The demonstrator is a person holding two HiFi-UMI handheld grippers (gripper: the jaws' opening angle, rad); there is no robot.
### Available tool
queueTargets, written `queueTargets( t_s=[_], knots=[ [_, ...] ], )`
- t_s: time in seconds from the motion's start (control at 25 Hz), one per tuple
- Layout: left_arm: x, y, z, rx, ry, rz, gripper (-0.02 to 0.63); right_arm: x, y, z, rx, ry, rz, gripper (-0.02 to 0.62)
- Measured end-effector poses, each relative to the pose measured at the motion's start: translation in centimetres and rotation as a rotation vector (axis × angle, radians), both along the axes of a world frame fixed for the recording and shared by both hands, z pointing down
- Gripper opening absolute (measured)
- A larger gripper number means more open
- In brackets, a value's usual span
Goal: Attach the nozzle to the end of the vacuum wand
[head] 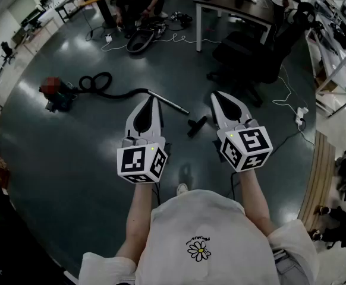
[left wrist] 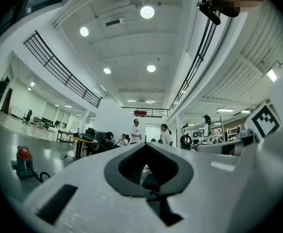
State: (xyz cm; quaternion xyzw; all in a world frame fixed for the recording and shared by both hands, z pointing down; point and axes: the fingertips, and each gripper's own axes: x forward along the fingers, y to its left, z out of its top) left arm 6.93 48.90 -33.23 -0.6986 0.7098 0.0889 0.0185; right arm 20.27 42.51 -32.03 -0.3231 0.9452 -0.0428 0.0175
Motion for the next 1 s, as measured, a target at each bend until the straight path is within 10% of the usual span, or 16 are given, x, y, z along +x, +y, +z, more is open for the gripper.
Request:
queueTargets(
  t_s=[1.0],
  knots=[
    [-10.4, -1.7, 7.3, -0.130, 0.115, 0.022, 0.002, -5.8, -2.2, 5.7, -0.111, 0.037, 0.099, 0.005]
  ],
)
